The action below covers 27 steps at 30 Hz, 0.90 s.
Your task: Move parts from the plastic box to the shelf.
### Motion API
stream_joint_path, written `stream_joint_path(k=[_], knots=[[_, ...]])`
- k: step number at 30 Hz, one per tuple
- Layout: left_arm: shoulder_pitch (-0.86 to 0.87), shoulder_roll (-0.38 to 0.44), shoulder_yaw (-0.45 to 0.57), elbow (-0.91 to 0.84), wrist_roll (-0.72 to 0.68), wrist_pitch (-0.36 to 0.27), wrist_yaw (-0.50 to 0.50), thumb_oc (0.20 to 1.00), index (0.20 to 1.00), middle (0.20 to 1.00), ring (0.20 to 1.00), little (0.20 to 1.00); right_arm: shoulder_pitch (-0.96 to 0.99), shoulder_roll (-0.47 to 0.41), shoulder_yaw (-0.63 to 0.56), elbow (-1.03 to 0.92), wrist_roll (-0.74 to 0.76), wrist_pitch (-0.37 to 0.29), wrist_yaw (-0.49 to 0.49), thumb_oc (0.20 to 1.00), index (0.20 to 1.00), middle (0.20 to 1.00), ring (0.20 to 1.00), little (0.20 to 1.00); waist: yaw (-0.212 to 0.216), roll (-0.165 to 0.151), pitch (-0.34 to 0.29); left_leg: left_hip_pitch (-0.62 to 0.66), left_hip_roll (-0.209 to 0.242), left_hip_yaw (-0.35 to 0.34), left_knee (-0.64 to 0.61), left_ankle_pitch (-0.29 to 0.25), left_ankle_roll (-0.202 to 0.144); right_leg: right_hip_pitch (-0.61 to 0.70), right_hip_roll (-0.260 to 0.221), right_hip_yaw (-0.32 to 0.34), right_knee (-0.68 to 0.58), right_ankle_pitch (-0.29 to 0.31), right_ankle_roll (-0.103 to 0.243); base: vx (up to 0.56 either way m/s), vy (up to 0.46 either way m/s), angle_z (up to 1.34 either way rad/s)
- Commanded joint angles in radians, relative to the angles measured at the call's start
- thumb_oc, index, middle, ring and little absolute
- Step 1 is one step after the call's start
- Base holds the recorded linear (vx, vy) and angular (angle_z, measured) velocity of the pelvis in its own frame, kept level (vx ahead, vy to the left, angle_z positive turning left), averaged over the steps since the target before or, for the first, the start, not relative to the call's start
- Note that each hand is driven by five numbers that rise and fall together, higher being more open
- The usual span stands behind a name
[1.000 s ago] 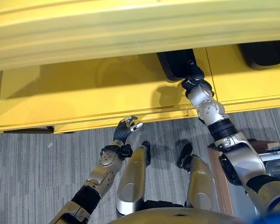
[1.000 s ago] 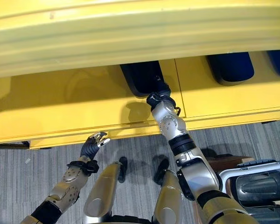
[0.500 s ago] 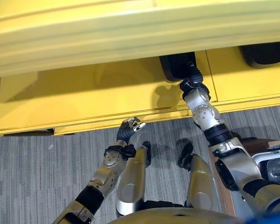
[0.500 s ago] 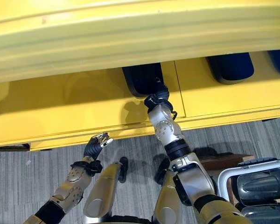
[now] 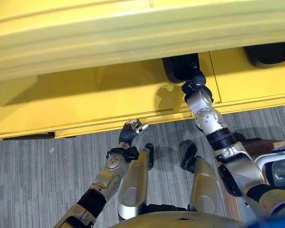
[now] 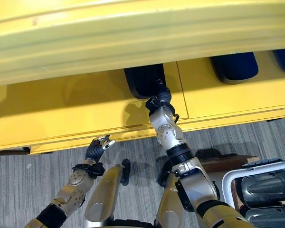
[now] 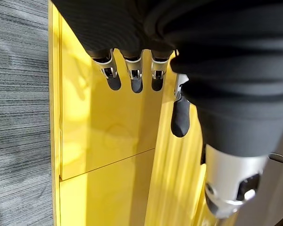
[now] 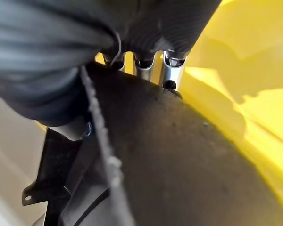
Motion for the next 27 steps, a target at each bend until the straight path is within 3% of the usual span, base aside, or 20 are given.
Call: stream_joint_path(k=[1,4,18,27], knots=[[-0.018,-0.020,-0.025,-0.094,0.016,-0.054,0.005,1.000,1.000,1.000,1.000,1.000,0.148,0.012,0.018,0.123,0.030,0.035,-0.043,1.000,1.000,1.000,1.000,1.000,0.037,0.050,0.038,0.065,0.039,0.145,-0.141,0.049,0.051,0.001,0.023,0.020,0.141,-0.075,0.010,0.00,0.000,0.00],[-0.017,-0.021,-0.029,-0.095,0.003,-0.038,-0.021,1.000,1.000,1.000,1.000,1.000,0.145,0.011,0.018,0.117,0.035,0.003,-0.049,1.000,1.000,1.000,1.000,1.000,0.037,0.050,0.038,0.066,0.039,0.145,-0.142,0.050,0.052,0.001,0.022,0.019,0.142,-0.076,0.009,0.00,0.000,0.00],[-0.018,-0.030,-0.032,-0.092,0.004,-0.054,-0.001,1.000,1.000,1.000,1.000,1.000,0.186,0.041,0.031,0.089,0.065,0.005,-0.031,1.000,1.000,1.000,1.000,1.000,0.023,0.051,0.038,0.089,0.038,0.156,-0.153,0.053,0.051,0.020,0.021,0.025,0.131,-0.073,0.007,0.00,0.000,0.00],[-0.011,-0.026,-0.012,-0.098,0.009,-0.047,-0.010,1.000,1.000,1.000,1.000,1.000,0.196,0.017,0.061,0.062,-0.139,0.032,-0.020,1.000,1.000,1.000,1.000,1.000,0.021,0.045,0.038,0.108,0.039,0.156,-0.165,0.058,0.048,0.039,0.022,0.024,0.119,-0.071,0.009,0.00,-0.011,-0.04]])
